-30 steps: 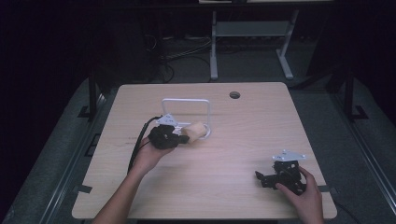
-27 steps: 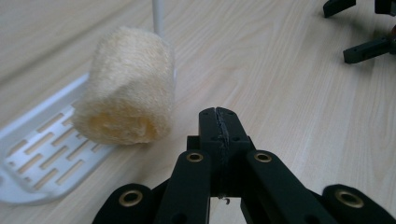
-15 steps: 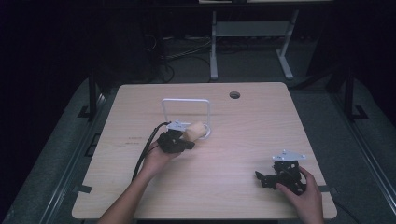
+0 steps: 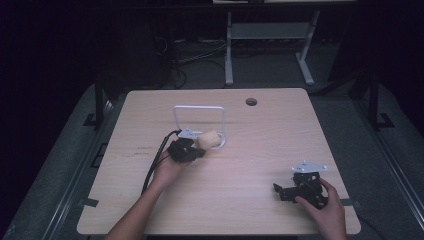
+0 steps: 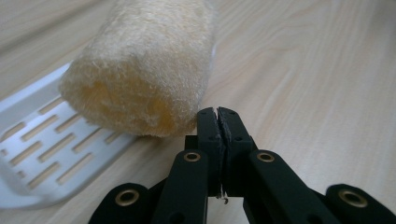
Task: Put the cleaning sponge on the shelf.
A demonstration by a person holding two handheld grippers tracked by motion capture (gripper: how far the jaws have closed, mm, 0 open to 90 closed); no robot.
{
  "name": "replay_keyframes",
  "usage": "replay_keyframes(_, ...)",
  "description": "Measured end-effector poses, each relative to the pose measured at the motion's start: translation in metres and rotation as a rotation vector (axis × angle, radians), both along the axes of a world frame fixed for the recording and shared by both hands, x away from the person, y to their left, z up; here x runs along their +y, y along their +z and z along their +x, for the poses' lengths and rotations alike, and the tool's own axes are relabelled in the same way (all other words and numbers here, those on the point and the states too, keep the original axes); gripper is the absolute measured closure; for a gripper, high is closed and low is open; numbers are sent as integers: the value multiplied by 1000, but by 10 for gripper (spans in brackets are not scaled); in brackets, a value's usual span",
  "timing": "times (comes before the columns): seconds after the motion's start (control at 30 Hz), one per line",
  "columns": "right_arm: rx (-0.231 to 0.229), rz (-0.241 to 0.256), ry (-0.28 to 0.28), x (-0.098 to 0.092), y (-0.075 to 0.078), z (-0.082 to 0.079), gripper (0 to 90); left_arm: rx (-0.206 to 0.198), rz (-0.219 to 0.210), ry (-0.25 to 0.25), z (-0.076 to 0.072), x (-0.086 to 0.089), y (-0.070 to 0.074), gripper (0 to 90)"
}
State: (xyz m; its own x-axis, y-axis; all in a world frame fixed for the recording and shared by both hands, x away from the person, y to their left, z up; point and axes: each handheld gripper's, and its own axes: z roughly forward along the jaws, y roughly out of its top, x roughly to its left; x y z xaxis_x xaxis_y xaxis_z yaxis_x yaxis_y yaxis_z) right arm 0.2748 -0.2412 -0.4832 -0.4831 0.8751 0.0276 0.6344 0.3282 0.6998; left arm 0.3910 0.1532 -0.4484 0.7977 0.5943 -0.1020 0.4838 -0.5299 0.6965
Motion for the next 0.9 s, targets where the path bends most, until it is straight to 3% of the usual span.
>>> replay_keyframes(0.63, 0, 0, 0, 0, 0, 0, 7, -17, 3, 104, 12, 24, -3, 882)
replay_keyframes(0.9, 0, 0, 0, 0, 0, 0, 6, -23, -7, 106, 12, 27, -1, 882)
